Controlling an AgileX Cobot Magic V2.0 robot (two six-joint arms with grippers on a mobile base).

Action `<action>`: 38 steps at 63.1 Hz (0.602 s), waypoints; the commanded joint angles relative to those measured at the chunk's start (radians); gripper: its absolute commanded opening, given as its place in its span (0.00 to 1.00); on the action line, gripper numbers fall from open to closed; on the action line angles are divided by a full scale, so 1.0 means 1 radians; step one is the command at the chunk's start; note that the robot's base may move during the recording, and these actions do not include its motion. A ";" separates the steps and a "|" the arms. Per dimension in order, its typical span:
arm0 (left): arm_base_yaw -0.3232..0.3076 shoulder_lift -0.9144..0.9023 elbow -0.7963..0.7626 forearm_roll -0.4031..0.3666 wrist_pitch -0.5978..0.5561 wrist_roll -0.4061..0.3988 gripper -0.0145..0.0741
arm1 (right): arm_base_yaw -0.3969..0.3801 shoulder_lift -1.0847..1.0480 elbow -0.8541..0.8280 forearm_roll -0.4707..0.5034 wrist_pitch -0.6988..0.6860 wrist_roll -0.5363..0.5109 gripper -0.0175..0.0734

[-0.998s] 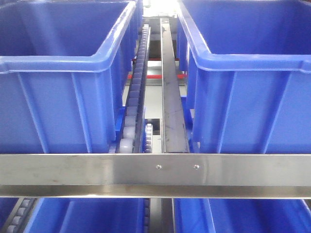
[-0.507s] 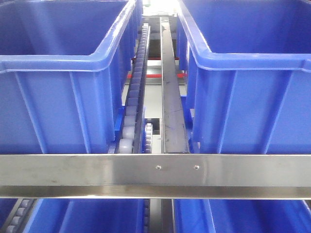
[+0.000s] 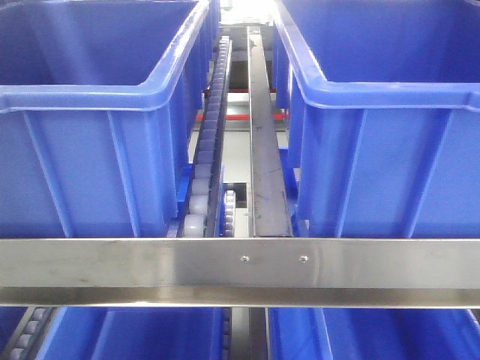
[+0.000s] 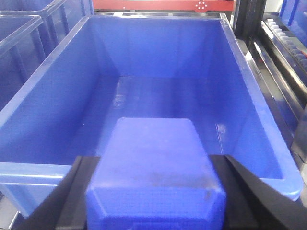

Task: Pick and sort blue part to right shelf
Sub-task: 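Move both held bottles over the blue bins on the shelf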

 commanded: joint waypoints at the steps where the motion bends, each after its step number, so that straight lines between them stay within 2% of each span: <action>1: 0.001 0.009 -0.029 -0.005 -0.109 -0.006 0.60 | -0.007 0.008 -0.032 0.002 -0.095 -0.008 0.62; 11: 0.001 0.019 -0.034 -0.005 -0.122 -0.006 0.60 | -0.006 0.012 -0.061 0.002 -0.061 -0.008 0.62; 17: 0.001 0.064 -0.066 -0.036 -0.120 -0.006 0.60 | -0.006 0.034 -0.092 0.002 -0.054 -0.015 0.62; 25: 0.001 0.188 -0.127 -0.050 -0.120 0.026 0.60 | -0.006 0.114 -0.128 0.002 -0.066 -0.073 0.62; 38: -0.018 0.410 -0.230 -0.058 -0.136 0.028 0.60 | -0.006 0.290 -0.189 0.002 -0.163 -0.075 0.62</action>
